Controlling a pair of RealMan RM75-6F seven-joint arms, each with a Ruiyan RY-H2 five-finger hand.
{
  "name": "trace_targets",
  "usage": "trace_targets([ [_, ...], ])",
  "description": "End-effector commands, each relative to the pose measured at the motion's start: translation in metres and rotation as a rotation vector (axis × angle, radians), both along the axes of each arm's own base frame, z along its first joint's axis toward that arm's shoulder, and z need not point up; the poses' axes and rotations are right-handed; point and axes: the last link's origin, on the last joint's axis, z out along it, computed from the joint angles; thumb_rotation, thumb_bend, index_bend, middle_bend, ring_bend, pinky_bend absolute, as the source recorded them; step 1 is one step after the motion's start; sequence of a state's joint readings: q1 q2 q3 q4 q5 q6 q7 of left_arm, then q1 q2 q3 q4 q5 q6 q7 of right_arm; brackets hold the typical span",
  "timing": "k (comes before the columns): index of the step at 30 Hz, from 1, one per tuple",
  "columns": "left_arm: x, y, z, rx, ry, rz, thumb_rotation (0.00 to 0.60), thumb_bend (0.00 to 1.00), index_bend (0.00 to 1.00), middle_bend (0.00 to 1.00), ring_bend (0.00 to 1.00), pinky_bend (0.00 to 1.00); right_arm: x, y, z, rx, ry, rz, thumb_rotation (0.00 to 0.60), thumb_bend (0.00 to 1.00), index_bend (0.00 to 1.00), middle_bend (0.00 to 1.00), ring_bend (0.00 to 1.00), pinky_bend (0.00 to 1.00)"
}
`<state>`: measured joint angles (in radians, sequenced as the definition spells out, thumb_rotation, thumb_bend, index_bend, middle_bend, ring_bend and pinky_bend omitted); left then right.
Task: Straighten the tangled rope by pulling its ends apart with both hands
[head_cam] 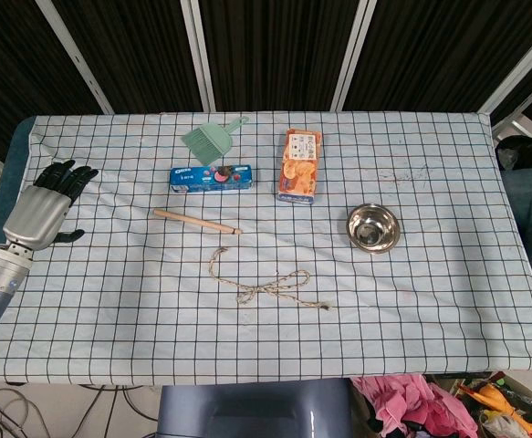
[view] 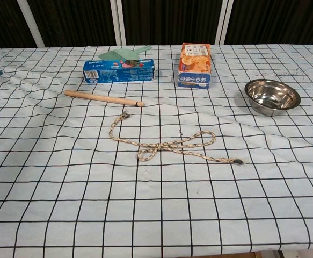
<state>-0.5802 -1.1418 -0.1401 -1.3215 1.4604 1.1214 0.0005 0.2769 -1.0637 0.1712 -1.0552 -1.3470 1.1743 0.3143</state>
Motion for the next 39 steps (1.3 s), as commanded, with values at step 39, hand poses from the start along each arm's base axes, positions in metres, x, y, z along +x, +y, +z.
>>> trace_targets([
  [39, -0.005, -0.024, -0.002, -0.028, 0.008, -0.012, 0.6, 0.07, 0.09, 0.11, 0.03, 0.13, 0.043, 0.012, -0.031, 0.158, 0.008, 0.023, 0.6, 0.23, 0.22, 0.42, 0.48, 0.53],
])
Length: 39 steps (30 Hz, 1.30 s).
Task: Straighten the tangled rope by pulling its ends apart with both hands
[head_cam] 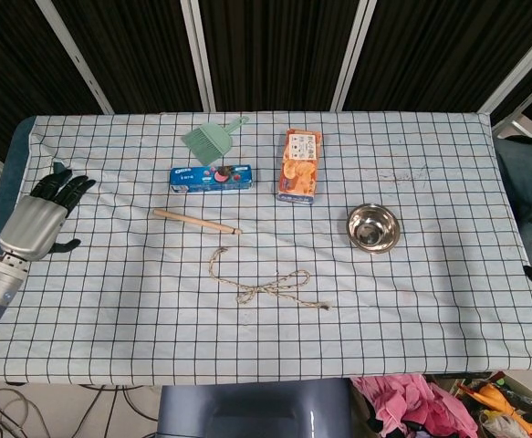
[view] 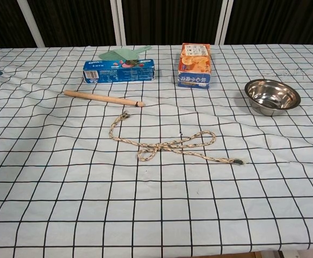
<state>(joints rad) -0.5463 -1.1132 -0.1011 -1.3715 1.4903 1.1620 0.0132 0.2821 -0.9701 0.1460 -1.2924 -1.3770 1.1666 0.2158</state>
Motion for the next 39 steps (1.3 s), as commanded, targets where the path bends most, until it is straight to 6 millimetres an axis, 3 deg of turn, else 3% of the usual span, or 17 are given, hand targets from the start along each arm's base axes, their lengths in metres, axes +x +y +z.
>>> trace_targets([
  [1, 0.002, -0.005, -0.001, -0.006, -0.015, -0.014, 0.6, 0.07, 0.09, 0.11, 0.03, 0.13, 0.014, 0.007, -0.016, 0.061, 0.019, -0.006, 0.6, 0.23, 0.22, 0.45, 0.51, 0.58],
  [6, 0.01, -0.01, -0.003, -0.025, -0.034, -0.042, 0.6, 0.07, 0.09, 0.11, 0.03, 0.13, 0.039, 0.014, -0.043, 0.146, -0.056, -0.015, 0.6, 0.25, 0.22, 0.64, 0.7, 0.82],
  [12, 0.013, -0.009, -0.005, -0.033, -0.018, -0.045, 0.6, 0.07, 0.09, 0.11, 0.03, 0.13, 0.07, 0.016, -0.076, 0.237, -0.172, -0.037, 0.6, 0.25, 0.23, 0.81, 0.85, 0.95],
  [19, 0.012, -0.007, -0.009, -0.039, -0.017, -0.034, 0.6, 0.07, 0.09, 0.11, 0.03, 0.13, 0.106, 0.005, -0.119, 0.303, -0.207, -0.04, 0.6, 0.25, 0.29, 0.86, 0.9, 0.99],
  [29, 0.01, -0.007, -0.014, -0.056, -0.003, -0.028, 0.6, 0.07, 0.09, 0.11, 0.03, 0.13, 0.144, -0.003, -0.203, 0.433, -0.204, -0.073, 0.6, 0.25, 0.31, 0.86, 0.91, 0.99],
  [34, 0.009, -0.005, -0.019, -0.065, 0.006, -0.025, 0.6, 0.07, 0.09, 0.11, 0.03, 0.13, 0.161, -0.002, -0.233, 0.447, -0.202, -0.067, 0.6, 0.19, 0.36, 0.86, 0.91, 0.99],
  [39, 0.007, -0.005, -0.022, -0.07, 0.009, -0.019, 0.6, 0.07, 0.09, 0.11, 0.03, 0.13, 0.176, 0.0, -0.25, 0.443, -0.198, -0.065, 0.6, 0.15, 0.38, 0.87, 0.92, 0.99],
])
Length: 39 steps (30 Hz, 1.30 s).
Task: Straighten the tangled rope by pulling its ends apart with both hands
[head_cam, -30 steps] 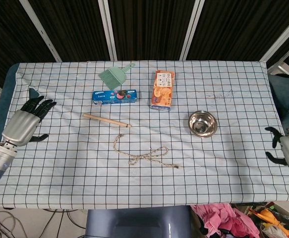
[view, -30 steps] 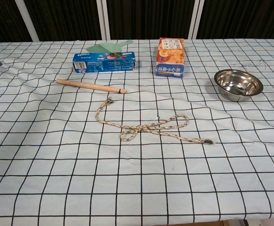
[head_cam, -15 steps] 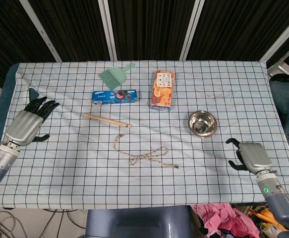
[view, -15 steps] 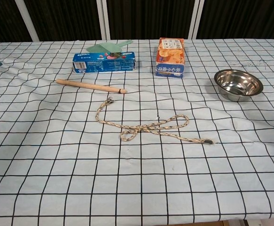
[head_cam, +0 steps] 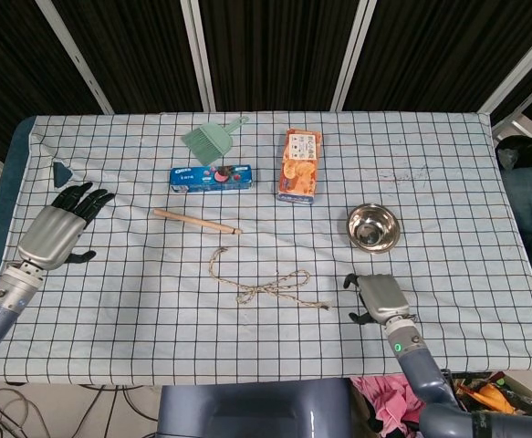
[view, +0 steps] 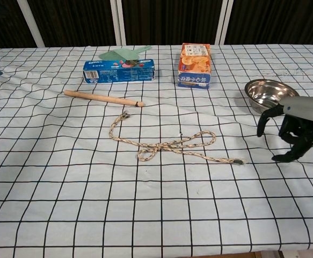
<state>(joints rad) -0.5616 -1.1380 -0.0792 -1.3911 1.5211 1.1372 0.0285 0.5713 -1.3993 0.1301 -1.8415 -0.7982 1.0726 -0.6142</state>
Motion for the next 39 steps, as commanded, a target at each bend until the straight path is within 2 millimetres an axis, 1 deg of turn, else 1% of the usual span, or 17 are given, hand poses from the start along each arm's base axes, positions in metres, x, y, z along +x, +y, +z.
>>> trace_targets([
  [1, -0.001, 0.0, -0.002, -0.003, 0.002, 0.003, 0.6, 0.07, 0.09, 0.11, 0.03, 0.13, 0.012, 0.0, -0.012, -0.008, -0.001, -0.006, 0.6, 0.14, 0.38, 0.87, 0.92, 0.99],
  [7, -0.002, 0.001, -0.003, -0.004, 0.002, 0.003, 0.6, 0.07, 0.09, 0.11, 0.03, 0.13, 0.027, 0.003, -0.026, 0.003, -0.045, -0.045, 0.6, 0.13, 0.41, 0.88, 0.93, 1.0],
  [12, -0.001, 0.0, -0.004, -0.006, 0.003, -0.002, 0.6, 0.07, 0.09, 0.11, 0.03, 0.13, 0.031, 0.0, -0.035, -0.005, -0.059, -0.064, 0.6, 0.22, 0.43, 0.88, 0.94, 1.0],
  [16, -0.001, 0.0, -0.004, -0.006, 0.002, -0.004, 0.6, 0.07, 0.09, 0.11, 0.03, 0.13, 0.031, 0.0, -0.042, -0.018, -0.052, -0.069, 0.6, 0.24, 0.45, 0.89, 0.94, 1.0],
  [21, -0.002, 0.0, -0.005, -0.008, 0.011, -0.003, 0.6, 0.07, 0.09, 0.11, 0.03, 0.13, 0.032, -0.001, -0.051, -0.032, -0.051, -0.083, 0.6, 0.3, 0.47, 0.89, 0.94, 1.0],
  [32, -0.004, 0.001, -0.005, -0.01, 0.02, 0.001, 0.6, 0.07, 0.09, 0.11, 0.03, 0.13, 0.032, 0.0, -0.065, -0.039, -0.048, -0.107, 0.6, 0.3, 0.5, 0.89, 0.94, 1.0],
  [39, -0.002, 0.004, -0.009, -0.018, 0.024, 0.003, 0.6, 0.07, 0.09, 0.11, 0.03, 0.13, 0.032, 0.0, -0.071, -0.038, -0.031, -0.106, 0.6, 0.27, 0.53, 0.89, 0.94, 1.0],
])
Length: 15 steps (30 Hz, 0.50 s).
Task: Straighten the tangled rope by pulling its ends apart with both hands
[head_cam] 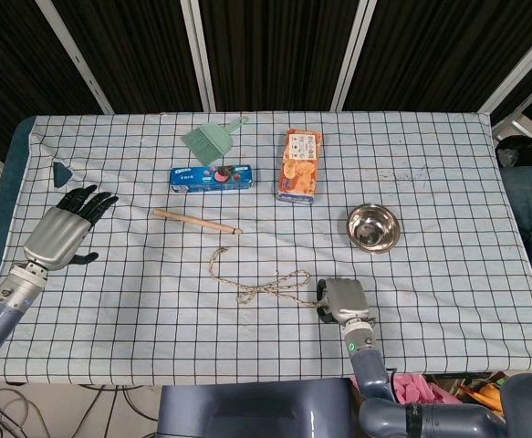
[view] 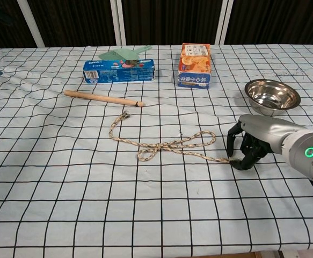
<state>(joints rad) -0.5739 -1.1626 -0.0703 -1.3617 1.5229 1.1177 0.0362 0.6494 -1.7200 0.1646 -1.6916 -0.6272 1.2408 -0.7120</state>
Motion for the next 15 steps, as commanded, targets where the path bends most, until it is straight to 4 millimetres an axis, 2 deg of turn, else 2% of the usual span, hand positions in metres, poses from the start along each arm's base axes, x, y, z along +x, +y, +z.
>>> trace_targets([
  [1, 0.0, 0.002, -0.002, -0.004, 0.002, 0.004, 0.6, 0.07, 0.09, 0.11, 0.03, 0.13, 0.0, 0.0, -0.002, 0.0, 0.008, -0.002, 0.6, 0.27, 0.53, 0.89, 0.94, 1.0],
  [7, 0.008, 0.012, -0.011, -0.022, 0.014, -0.008, 0.6, 0.07, 0.15, 0.16, 0.07, 0.13, -0.001, -0.003, -0.004, -0.004, 0.013, -0.007, 0.6, 0.26, 0.56, 0.89, 0.95, 1.0],
  [15, 0.025, 0.024, -0.027, -0.048, 0.05, -0.047, 0.6, 0.07, 0.16, 0.17, 0.07, 0.13, 0.001, -0.004, -0.005, -0.013, 0.001, -0.01, 0.6, 0.31, 0.59, 0.9, 0.95, 1.0],
])
